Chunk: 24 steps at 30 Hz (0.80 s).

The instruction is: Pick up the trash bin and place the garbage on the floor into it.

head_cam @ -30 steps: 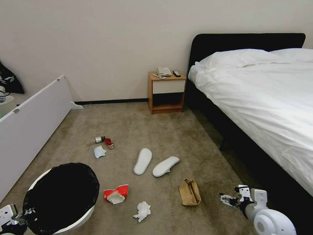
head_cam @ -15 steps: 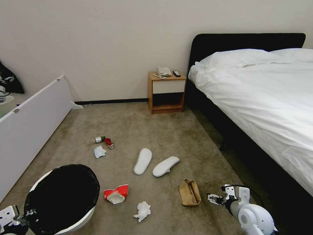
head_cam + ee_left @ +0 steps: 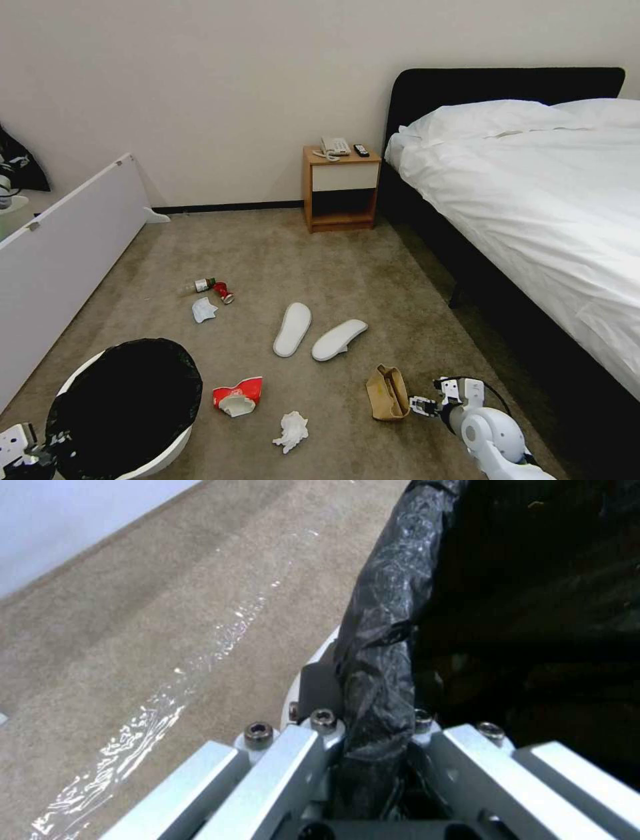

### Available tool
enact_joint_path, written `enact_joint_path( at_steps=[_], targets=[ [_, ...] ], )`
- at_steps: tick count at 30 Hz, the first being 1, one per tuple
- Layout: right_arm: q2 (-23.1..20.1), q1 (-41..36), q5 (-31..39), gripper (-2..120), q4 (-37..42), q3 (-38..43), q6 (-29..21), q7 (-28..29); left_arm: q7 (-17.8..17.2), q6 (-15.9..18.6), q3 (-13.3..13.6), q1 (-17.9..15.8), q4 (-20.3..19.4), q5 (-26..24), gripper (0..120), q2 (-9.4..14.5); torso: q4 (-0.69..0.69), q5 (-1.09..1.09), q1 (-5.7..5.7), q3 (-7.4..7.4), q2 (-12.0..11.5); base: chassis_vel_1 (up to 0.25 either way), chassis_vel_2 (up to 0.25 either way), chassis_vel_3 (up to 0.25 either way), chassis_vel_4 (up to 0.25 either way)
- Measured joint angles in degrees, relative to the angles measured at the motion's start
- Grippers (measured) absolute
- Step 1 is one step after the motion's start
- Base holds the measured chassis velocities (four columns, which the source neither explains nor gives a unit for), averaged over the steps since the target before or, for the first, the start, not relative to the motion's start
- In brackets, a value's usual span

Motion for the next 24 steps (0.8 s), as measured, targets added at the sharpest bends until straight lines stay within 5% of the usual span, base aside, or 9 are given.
enact_joint_path(
  at_steps=[24],
  targets=[
    [4.69, 7.68, -4.07, 100, -13.7, -4.45, 4.2, -2.33, 0.21, 0.0, -0.68, 0.27, 0.15, -0.07, 2, 0.05, 0.0, 0.01, 0.0, 0.0, 0.0, 0.0, 0.0, 0.0, 0.0]
  ],
)
